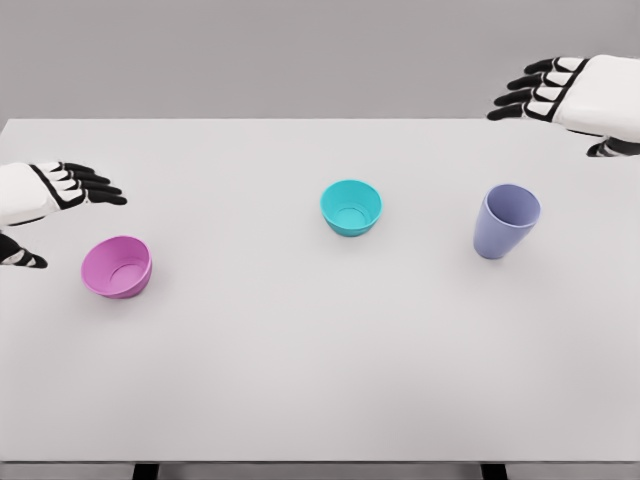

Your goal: Stacking bowl and cup with both arms

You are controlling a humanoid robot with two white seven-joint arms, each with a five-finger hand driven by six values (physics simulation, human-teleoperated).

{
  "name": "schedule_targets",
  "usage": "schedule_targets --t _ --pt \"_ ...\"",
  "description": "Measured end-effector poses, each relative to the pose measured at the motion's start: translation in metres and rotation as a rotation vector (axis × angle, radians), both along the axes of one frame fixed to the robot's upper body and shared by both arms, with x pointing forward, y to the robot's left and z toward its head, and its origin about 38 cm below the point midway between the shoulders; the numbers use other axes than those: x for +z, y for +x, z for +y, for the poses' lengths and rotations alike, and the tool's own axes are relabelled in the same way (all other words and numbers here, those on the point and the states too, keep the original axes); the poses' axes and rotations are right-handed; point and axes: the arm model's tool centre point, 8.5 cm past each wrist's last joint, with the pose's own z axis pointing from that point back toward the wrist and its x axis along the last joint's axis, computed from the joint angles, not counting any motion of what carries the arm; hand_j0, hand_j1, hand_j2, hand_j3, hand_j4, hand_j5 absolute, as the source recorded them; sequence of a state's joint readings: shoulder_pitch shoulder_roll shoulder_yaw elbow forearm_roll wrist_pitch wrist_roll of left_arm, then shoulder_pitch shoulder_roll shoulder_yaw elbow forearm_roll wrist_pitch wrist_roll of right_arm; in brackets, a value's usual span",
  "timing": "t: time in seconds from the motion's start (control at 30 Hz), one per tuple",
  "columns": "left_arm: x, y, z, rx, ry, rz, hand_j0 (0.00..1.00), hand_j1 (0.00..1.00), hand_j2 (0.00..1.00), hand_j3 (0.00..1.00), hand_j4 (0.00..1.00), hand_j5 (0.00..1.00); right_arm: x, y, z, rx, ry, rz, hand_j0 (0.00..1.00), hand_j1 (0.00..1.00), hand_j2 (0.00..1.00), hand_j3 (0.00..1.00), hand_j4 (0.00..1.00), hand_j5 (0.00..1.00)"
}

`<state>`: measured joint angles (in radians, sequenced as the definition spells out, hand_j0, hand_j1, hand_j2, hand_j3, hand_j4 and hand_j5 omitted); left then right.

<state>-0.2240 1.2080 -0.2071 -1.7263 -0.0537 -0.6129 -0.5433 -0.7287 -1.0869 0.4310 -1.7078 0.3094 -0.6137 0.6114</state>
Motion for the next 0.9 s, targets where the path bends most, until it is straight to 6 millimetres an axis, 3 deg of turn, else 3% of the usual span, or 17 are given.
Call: schedule_targets --t 0.13,0.3,0.57,0.67,0.77,0.9 --pt "-0.002 -0.005 -0.007 -0.034 -0.009 0.052 1.0 1.0 1.0 1.0 1.0 1.0 -0.017 -0.001 -0.004 -0.012 -0.005 0.046 1.0 1.0 1.0 1.0 1.0 1.0" --pt "-0.016 -0.007 -0.012 -0.036 -0.005 0.104 1.0 1.0 1.0 1.0 1.0 1.0 -0.019 0.0 -0.002 -0.008 0.005 0.048 1.0 1.0 1.0 1.0 1.0 1.0" --pt "-0.033 0.005 -0.005 0.129 -0.005 0.18 1.0 1.0 1.0 1.0 1.0 1.0 -0.016 0.001 0.0 -0.003 0.012 0.04 1.0 1.0 1.0 1.0 1.0 1.0" --pt "-0.037 0.02 -0.006 0.173 0.0 0.141 1.0 1.0 1.0 1.0 1.0 1.0 -0.016 0.001 0.0 -0.003 0.012 0.04 1.0 1.0 1.0 1.0 1.0 1.0" --pt "-0.006 0.048 -0.015 0.175 0.002 0.041 1.0 1.0 1.0 1.0 1.0 1.0 -0.017 0.001 0.0 -0.002 0.013 0.041 1.0 1.0 1.0 1.0 1.0 1.0" --pt "-0.004 0.059 -0.028 0.14 0.008 0.087 1.0 1.0 1.0 1.0 1.0 1.0 -0.017 0.001 0.0 -0.002 0.013 0.041 1.0 1.0 1.0 1.0 1.0 1.0"
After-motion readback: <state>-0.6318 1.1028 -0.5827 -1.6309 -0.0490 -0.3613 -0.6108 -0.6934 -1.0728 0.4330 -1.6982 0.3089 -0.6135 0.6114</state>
